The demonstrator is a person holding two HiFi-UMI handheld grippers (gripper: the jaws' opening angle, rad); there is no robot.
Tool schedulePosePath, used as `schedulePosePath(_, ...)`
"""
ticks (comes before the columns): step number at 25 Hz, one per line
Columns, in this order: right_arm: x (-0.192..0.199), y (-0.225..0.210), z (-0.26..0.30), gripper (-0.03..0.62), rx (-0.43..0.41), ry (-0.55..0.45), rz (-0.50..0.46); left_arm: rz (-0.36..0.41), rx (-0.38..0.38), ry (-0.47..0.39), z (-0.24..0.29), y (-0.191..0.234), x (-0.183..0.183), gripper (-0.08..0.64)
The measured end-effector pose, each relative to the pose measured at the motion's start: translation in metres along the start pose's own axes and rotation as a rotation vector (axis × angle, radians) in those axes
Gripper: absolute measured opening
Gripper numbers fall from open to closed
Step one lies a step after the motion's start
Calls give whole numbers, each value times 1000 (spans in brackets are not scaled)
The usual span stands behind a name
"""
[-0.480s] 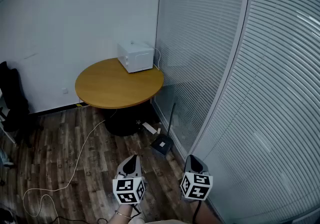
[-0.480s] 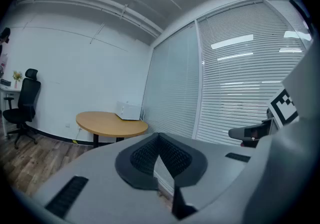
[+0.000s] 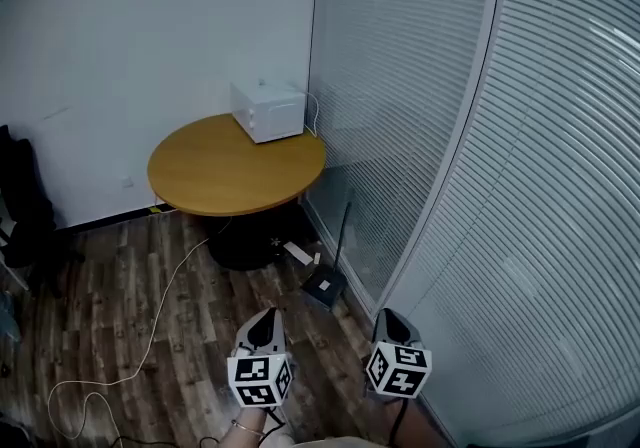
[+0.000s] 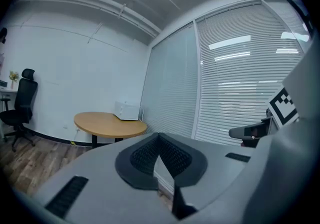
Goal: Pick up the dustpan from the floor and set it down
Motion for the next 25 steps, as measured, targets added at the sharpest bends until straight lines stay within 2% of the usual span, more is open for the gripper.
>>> schedulePosePath(12,23,45,12,32,44,29,34,3,25,21,-7,52,11,15)
schedulePosePath(25,36,52,67,32,86,77,49,-8,23,63,34,89,28,15)
Point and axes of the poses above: the fingertips, and each gripper's own axes: z forward along the fingers, y to its left, x out of its underside, the point moved 2 cm from there along -z, backward along the fingers, and after that the axes turned 2 degrees about y, right-handed, at the moved point
